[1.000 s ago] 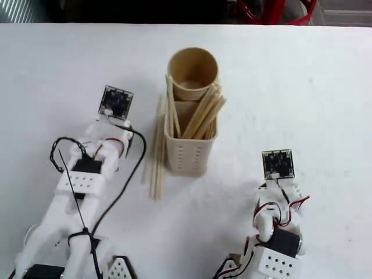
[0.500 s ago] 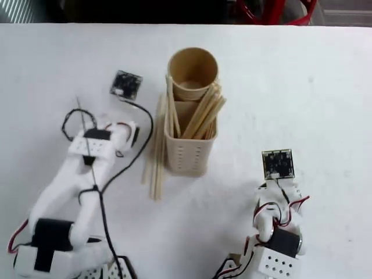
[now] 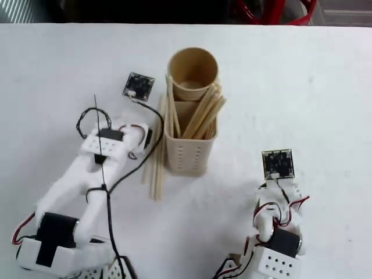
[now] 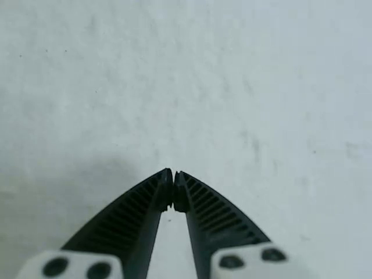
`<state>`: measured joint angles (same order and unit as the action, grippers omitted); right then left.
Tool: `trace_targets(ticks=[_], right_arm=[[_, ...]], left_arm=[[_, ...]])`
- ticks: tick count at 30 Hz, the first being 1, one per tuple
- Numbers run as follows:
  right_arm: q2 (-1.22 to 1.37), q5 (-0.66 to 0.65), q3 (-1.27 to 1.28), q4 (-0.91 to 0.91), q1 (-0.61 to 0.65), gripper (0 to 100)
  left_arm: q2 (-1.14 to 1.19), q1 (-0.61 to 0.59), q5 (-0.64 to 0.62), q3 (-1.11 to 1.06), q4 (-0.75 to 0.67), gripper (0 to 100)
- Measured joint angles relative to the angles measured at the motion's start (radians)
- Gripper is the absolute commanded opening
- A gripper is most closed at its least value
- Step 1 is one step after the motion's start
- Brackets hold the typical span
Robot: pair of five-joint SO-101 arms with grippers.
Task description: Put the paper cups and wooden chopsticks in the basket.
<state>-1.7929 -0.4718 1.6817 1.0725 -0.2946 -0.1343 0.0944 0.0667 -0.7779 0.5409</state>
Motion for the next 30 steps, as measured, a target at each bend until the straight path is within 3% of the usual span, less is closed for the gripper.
trace_targets(ticks=[13,19,25,30], right_arm=[[0.0,0.0,0.0,0.0,0.0,1.8],[0.0,0.0,0.0,0.0,0.0,1.8],[0.0,0.0,0.0,0.0,0.0,1.8],[0.0,0.0,0.0,0.0,0.0,1.8]], left_arm=[[-0.028,-0.008,0.0,0.0,0.04,9],[-0.008,-0.008,0.0,0.003,0.04,19],[0.112,-0.006,-0.003,0.061,0.043,18],[0.183,0.002,-0.094,0.14,0.068,18]])
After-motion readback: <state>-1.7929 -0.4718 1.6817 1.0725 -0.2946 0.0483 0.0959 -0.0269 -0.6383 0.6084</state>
